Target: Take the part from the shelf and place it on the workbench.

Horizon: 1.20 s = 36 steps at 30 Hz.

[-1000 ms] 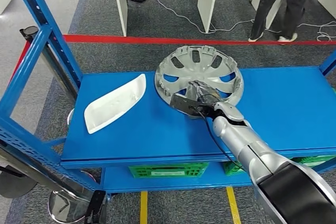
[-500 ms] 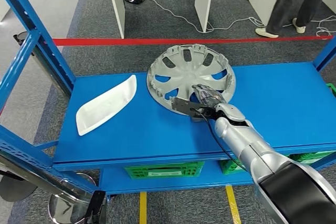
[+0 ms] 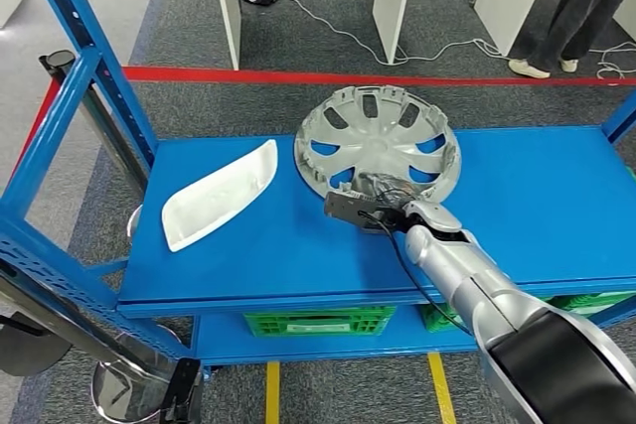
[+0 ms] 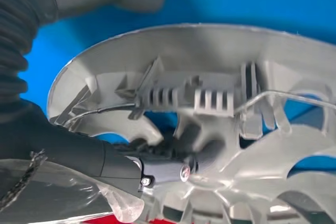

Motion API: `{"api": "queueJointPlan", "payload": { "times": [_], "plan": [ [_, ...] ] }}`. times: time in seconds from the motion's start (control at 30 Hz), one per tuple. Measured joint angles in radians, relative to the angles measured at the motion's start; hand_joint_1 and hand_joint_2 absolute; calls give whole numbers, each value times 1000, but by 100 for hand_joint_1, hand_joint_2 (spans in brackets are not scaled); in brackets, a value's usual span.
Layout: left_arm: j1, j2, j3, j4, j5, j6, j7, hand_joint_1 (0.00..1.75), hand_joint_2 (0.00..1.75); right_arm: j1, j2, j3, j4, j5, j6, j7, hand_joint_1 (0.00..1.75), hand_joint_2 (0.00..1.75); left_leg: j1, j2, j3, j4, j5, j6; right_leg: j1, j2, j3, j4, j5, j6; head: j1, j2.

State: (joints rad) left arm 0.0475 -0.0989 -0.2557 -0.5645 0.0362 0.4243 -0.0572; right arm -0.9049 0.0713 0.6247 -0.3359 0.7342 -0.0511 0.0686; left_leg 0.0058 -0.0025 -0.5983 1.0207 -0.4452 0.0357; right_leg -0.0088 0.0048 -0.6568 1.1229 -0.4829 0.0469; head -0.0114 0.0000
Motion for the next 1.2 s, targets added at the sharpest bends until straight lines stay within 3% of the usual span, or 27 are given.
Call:
{"api": "queueJointPlan", "payload": {
  "times": [0.07, 0.2, 0.27, 0.33, 0.4, 0.43, 0.53, 0.6, 0.67, 0.73, 0.77, 0.87, 0.9, 0.93, 1.0, 1.07, 1.1, 1.2],
  "plan": [
    [0, -1, 1, -1, -4, -2, 1, 0, 0, -1, 0, 0, 1, 2, 8, -10, 175, 175, -4, -1, -3, 3, 0, -8, 2, -1, 53, -99, 26, -7, 0, 0],
    [0, -1, 3, -2, -6, -3, 3, 0, 0, -5, 0, 1, 1, 3, 11, -22, 175, 175, -4, -1, -9, 12, -6, -28, 1, -1, 65, -119, 29, -24, -2, 0],
    [-1, -1, 5, -3, -8, -2, 3, 0, 0, -9, 0, 1, 1, 4, 17, -24, 175, 175, -2, -1, -34, 76, -49, -38, -3, -5, 69, -125, 32, -34, -6, 0],
    [1, -1, 6, -3, -9, -2, 3, 0, 0, -9, 0, 1, 2, 4, 25, -26, 175, 175, 1, 0, -86, 197, -106, -46, -2, -7, 70, -125, 32, -39, -8, 0],
    [4, -1, 7, -3, -13, -2, 3, 0, 0, -8, -1, 1, 3, 5, 29, -27, 175, 175, 4, 0, -114, 264, -118, -51, -3, -6, 70, -124, 31, -40, -8, 0],
    [4, 0, 8, -3, -15, -3, 3, 0, 0, -8, -1, 1, 3, 6, 30, -28, 175, 175, 6, 0, -106, 247, -98, -52, -3, -6, 70, -123, 31, -40, -9, 0],
    [1, -1, 11, -3, -21, -4, 4, 0, 0, -8, -1, 0, 4, 7, 32, -34, 175, 175, 8, 0, -26, 77, -14, -49, -2, -4, 68, -117, 28, -34, -8, 0],
    [0, -2, 14, -4, -26, -6, 5, 0, 0, -9, -1, 0, 4, 8, 32, -38, 175, 175, 6, -1, -3, 20, -7, -41, 2, -3, 62, -114, 29, -24, -8, 0],
    [1, -2, 16, -4, -29, -6, 7, 0, 0, -9, -1, 0, 4, 9, 32, -40, 175, 175, 4, -1, -4, 13, -8, -29, 2, -2, 58, -115, 31, -13, -6, 0],
    [0, -3, 18, -5, -33, -6, 7, 0, 0, -9, -1, 0, 4, 9, 31, -40, 175, 175, 5, 0, -3, 8, -4, -15, -1, -2, 44, -94, 15, -3, -4, 0],
    [-1, -4, 19, -5, -34, -6, 7, 0, 0, -9, -2, 0, 4, 10, 31, -40, 175, 175, 6, 1, -3, 6, -1, -9, -2, -3, 24, -56, -8, 1, -2, 0],
    [-1, -5, 21, -5, -35, -6, 7, 0, 0, -4, -2, 0, 6, 10, 31, -40, 175, 175, 4, 5, -7, 5, 0, 0, -2, -3, -70, 139, -94, 6, 0, 0],
    [-1, -5, 21, -5, -35, -6, 7, 0, 0, -2, -3, 0, 7, 10, 31, -40, 175, 175, 3, 5, -7, 6, 0, 1, -2, -3, -87, 175, -100, 6, 0, 0],
    [0, -5, 22, -5, -35, -6, 7, 0, 0, 0, -3, 0, 8, 10, 31, -40, 175, 175, 3, 5, -7, 6, 0, 1, -2, -3, -86, 172, -87, 5, 0, 0],
    [0, -6, 22, -5, -35, -6, 7, 0, 0, -2, -3, 0, 8, 11, 31, -40, 175, 175, 3, 5, -4, 7, -1, -1, -2, -4, -26, 56, -21, 1, 1, 0],
    [-1, -7, 23, -5, -35, -6, 7, 0, 0, -5, -3, 0, 8, 11, 31, -41, 175, 175, -1, 4, -6, 10, -2, -8, -1, -5, 42, -69, 20, -5, 0, 0],
    [-1, -7, 23, -5, -35, -6, 7, 0, 0, -5, -3, 0, 8, 12, 31, -42, 175, 175, -3, 4, -7, 11, -2, -13, 0, -4, 58, -98, 23, -7, 0, 0],
    [-1, -8, 23, -5, -35, -6, 7, 0, 0, -7, -3, 0, 7, 13, 31, -43, 175, 175, -2, 4, -9, 13, -3, -27, 1, -5, 63, -110, 22, -20, 0, 0]
  ]
}}
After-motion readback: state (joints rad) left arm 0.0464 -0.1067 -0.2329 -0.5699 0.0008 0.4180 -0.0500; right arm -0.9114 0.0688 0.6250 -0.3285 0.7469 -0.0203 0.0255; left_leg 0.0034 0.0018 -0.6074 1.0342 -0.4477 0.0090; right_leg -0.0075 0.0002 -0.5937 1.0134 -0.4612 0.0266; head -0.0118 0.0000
